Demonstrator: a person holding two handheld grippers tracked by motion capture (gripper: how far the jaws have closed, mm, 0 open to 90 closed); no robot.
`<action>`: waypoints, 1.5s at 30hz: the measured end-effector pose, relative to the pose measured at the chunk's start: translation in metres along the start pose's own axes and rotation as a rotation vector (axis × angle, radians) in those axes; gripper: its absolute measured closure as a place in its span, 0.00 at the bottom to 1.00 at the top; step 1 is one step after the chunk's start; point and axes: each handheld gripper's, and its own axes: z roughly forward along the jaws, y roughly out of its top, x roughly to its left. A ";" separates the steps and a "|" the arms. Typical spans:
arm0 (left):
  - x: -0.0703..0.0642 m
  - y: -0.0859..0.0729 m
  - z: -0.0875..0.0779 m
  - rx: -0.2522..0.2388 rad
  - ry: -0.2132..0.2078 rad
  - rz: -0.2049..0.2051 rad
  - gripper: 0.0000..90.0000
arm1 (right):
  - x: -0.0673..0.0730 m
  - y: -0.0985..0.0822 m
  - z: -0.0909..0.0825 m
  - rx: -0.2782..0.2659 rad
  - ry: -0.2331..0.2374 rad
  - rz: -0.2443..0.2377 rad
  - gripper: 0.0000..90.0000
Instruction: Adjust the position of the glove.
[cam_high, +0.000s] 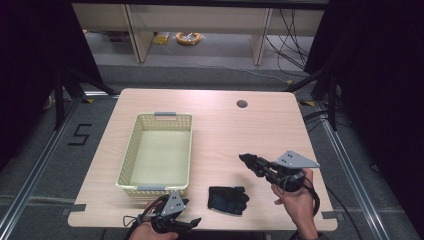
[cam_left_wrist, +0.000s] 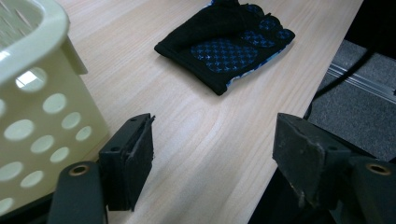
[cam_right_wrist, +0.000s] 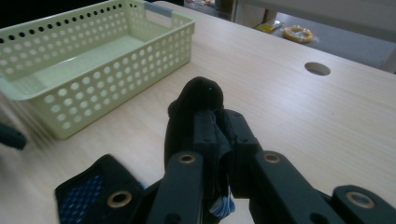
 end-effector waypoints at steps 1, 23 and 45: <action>0.001 0.001 0.000 -0.002 0.000 0.012 0.32 | 0.000 0.000 0.000 0.000 0.000 0.000 0.95; -0.001 0.002 0.001 -0.018 -0.008 0.014 0.31 | 0.038 -0.038 -0.032 0.040 0.047 0.037 0.95; -0.004 0.014 0.000 -0.048 -0.050 -0.027 0.40 | 0.097 -0.027 0.034 0.296 0.131 -0.082 0.93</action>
